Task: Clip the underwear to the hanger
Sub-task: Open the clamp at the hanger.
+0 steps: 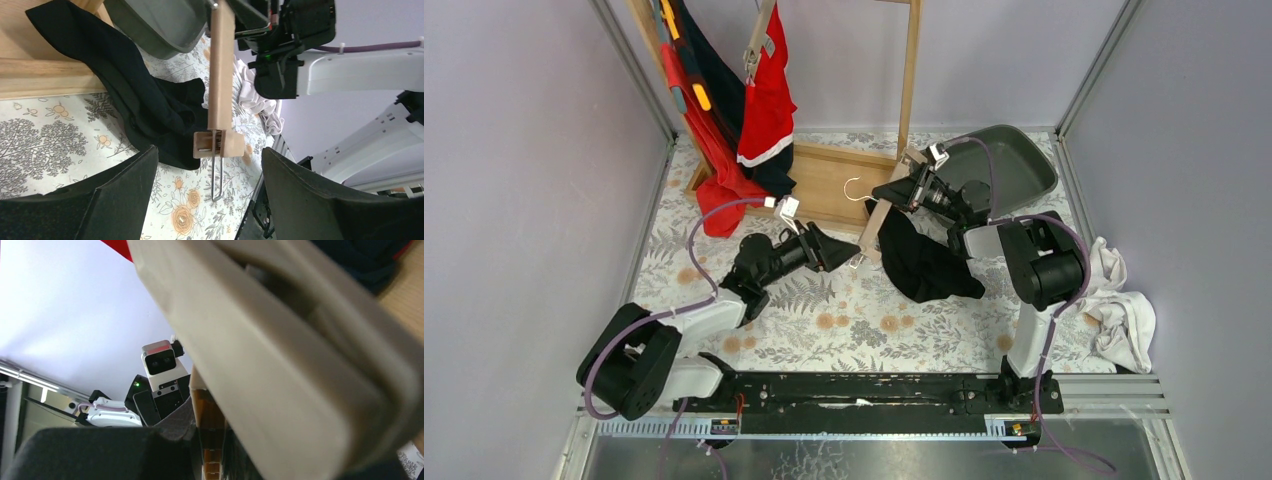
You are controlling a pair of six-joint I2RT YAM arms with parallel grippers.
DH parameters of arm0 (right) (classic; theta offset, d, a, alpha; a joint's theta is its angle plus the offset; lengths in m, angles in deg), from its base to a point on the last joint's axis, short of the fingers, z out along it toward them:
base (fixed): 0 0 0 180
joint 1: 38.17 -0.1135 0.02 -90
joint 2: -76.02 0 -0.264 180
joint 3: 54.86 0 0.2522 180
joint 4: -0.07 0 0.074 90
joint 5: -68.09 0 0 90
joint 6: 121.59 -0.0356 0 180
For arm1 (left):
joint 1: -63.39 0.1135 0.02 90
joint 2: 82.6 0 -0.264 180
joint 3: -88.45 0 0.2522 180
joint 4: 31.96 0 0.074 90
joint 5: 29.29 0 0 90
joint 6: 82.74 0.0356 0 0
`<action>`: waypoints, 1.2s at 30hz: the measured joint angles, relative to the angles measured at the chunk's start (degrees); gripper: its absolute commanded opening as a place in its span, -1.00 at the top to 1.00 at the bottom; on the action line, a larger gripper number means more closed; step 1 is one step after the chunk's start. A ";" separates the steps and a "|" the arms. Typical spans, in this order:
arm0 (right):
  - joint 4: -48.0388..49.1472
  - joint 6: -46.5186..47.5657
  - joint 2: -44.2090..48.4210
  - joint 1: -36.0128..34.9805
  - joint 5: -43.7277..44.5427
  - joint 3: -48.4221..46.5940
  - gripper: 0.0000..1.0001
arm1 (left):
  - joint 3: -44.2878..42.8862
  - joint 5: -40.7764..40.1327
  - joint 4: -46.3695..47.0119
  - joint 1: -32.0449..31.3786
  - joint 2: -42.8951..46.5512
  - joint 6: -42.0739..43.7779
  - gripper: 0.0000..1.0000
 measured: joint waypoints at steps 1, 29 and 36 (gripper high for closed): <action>0.90 -1.01 -0.83 0.00 -0.39 -0.04 1.00 | 0.00 0.55 0.61 0.00 -0.35 -0.20 -0.47; 6.03 -4.44 -1.75 0.00 -1.90 -0.94 1.00 | -2.60 7.21 10.12 -0.02 -8.85 -8.35 -0.36; 6.25 -5.03 -1.75 0.00 -2.12 -1.36 1.00 | -3.37 7.19 10.23 -0.33 -10.03 -9.86 -0.34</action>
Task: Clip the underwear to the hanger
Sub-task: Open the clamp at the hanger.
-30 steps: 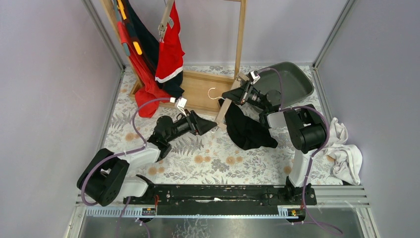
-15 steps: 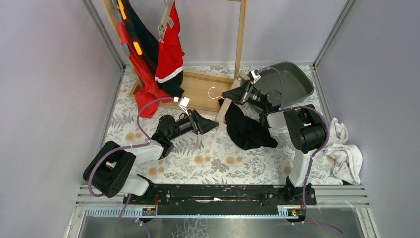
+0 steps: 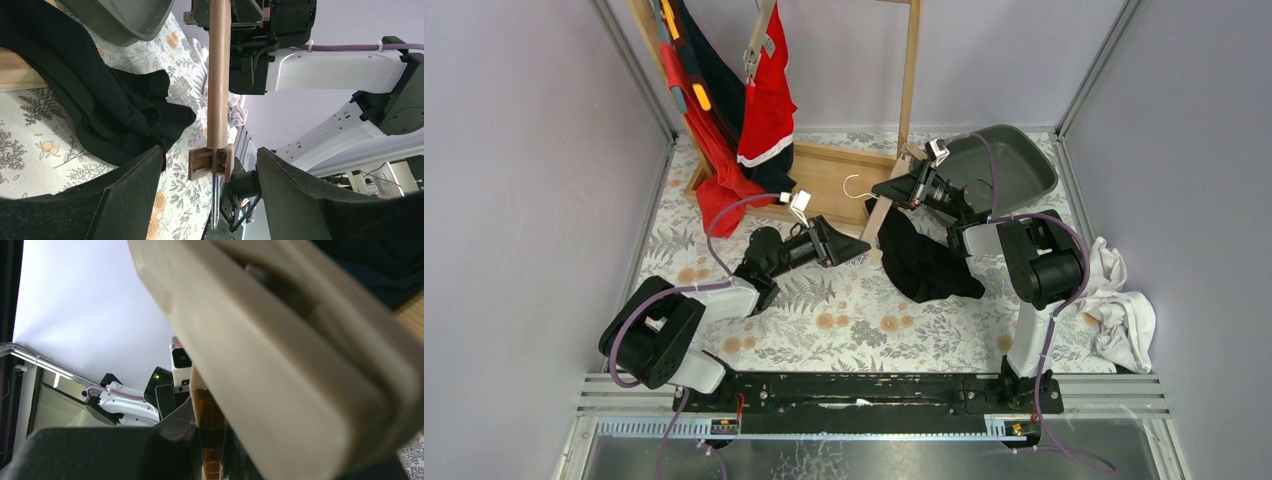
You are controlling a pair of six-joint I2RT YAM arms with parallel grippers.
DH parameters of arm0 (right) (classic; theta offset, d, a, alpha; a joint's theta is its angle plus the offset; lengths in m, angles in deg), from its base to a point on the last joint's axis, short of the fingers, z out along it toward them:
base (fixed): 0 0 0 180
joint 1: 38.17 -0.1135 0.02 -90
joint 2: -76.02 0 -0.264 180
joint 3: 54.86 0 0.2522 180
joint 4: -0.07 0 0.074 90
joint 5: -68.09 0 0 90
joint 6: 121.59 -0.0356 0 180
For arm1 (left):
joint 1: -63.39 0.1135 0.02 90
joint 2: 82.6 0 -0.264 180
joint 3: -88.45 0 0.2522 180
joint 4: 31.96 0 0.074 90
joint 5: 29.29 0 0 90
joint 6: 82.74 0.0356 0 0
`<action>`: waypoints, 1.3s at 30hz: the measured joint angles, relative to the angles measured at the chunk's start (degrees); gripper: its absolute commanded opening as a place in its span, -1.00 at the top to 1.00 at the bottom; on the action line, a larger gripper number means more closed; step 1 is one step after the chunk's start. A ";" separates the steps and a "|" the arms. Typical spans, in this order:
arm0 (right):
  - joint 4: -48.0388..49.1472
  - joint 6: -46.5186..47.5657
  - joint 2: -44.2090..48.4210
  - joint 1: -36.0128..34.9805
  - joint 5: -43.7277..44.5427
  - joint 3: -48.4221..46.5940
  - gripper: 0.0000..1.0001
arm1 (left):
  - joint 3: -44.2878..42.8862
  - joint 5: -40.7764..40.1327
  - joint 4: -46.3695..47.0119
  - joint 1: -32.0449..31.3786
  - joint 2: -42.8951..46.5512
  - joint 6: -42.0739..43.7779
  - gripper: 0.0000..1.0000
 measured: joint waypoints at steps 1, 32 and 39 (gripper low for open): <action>0.00 -0.07 -0.02 0.00 -0.02 -0.02 1.00 | -0.24 0.00 0.13 -0.13 -0.22 -0.24 -0.34; -11.52 8.00 1.20 0.26 -0.20 -1.55 -0.61 | -1.79 -2.21 -1.88 -1.62 0.42 -0.33 1.00; -25.70 19.37 9.92 0.26 2.03 0.07 -0.67 | -2.56 -3.98 -4.26 -1.66 1.16 0.22 1.00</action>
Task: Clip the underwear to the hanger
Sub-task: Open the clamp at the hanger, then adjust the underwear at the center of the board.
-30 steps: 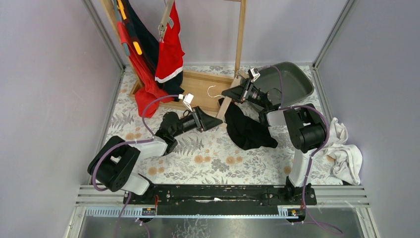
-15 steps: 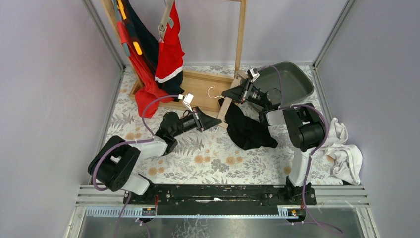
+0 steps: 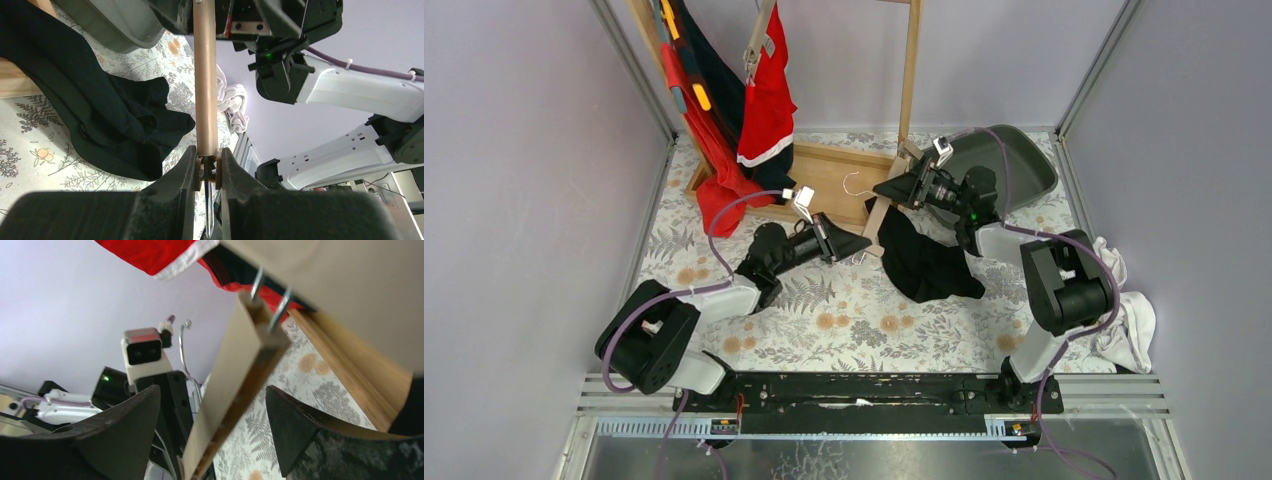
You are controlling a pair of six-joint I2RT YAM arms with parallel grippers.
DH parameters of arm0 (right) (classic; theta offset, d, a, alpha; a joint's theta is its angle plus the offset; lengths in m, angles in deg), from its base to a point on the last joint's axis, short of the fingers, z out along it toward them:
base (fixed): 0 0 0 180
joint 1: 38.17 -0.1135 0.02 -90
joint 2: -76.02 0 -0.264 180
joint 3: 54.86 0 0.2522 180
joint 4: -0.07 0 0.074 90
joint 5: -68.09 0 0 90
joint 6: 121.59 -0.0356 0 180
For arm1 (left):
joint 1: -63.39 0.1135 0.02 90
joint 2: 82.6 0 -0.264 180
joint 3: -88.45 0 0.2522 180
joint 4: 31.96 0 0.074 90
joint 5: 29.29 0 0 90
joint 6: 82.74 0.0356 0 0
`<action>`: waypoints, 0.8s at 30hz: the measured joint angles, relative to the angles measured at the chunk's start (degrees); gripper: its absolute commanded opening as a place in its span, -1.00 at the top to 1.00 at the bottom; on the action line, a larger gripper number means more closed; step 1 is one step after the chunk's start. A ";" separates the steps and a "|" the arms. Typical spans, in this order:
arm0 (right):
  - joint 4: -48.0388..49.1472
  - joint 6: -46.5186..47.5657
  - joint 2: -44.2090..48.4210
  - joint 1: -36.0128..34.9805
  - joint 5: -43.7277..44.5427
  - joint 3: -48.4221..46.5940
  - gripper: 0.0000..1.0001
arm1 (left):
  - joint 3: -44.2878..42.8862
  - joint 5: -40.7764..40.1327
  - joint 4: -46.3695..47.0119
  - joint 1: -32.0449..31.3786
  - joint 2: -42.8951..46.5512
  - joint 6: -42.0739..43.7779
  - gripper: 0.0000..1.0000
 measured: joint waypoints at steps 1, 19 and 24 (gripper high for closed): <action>-1.11 1.11 0.87 0.00 0.07 0.61 -0.67 | -0.24 -0.17 -0.44 0.04 0.11 0.00 1.00; -47.89 31.23 35.36 0.00 18.36 14.16 -0.39 | 4.33 -5.38 -13.70 3.15 18.82 3.02 1.00; -62.97 37.27 36.13 -1.70 27.93 14.16 -0.21 | 4.42 -7.91 -17.49 5.03 20.17 2.75 1.00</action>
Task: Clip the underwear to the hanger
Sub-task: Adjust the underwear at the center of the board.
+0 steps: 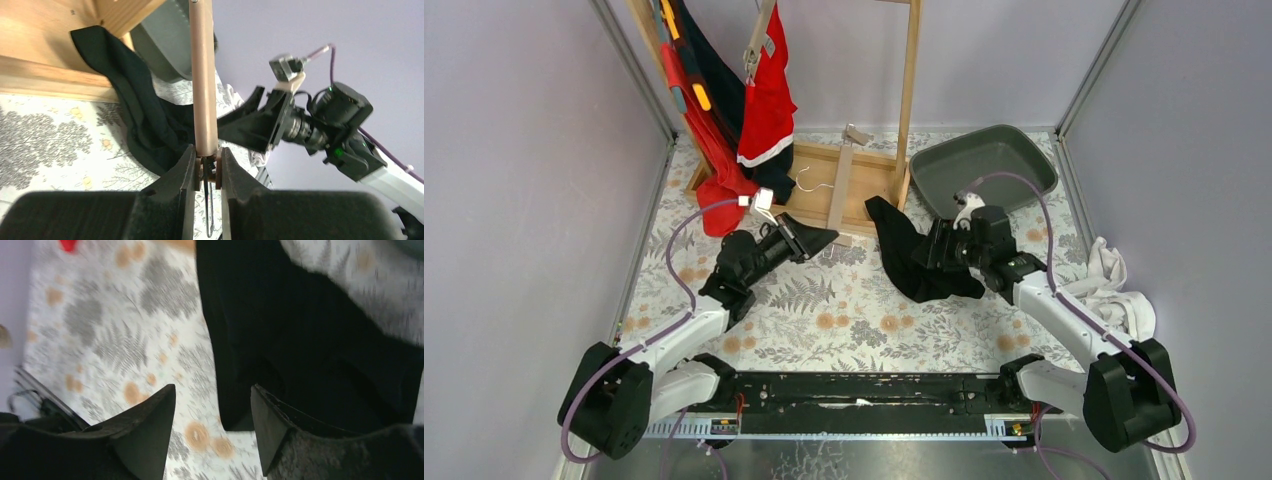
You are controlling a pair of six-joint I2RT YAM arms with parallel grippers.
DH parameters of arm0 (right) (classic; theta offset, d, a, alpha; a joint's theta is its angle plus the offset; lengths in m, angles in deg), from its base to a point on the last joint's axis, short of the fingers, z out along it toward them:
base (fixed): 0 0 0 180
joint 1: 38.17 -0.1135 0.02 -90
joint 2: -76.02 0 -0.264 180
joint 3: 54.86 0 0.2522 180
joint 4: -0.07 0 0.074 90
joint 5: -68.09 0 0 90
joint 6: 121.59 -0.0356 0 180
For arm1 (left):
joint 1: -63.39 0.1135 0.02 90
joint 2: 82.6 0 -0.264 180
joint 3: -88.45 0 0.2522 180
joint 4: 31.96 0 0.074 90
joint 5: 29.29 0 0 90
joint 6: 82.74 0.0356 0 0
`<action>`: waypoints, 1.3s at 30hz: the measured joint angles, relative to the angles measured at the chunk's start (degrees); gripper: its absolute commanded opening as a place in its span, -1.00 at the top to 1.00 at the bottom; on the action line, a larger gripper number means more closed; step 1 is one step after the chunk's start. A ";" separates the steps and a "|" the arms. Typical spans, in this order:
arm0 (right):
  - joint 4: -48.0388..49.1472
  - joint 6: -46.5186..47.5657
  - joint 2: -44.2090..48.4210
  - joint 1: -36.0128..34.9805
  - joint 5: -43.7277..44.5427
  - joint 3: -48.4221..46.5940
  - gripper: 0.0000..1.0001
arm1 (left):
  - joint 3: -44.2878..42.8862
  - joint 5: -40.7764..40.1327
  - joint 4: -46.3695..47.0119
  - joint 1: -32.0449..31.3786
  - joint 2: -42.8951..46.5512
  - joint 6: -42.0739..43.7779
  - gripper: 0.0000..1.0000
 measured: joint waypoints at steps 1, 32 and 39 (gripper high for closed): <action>-2.75 0.87 0.00 -1.29 2.29 0.00 -0.15 | 0.00 -0.31 -0.63 0.31 -0.02 -0.13 1.00; -19.91 -4.35 -7.13 -18.73 24.50 0.46 -0.02 | 1.31 -1.88 -1.03 5.25 -2.75 -3.06 1.00; -19.41 -4.70 -6.84 -19.04 24.41 -0.33 -0.14 | 1.66 -1.01 -0.48 5.97 -3.45 -3.52 1.00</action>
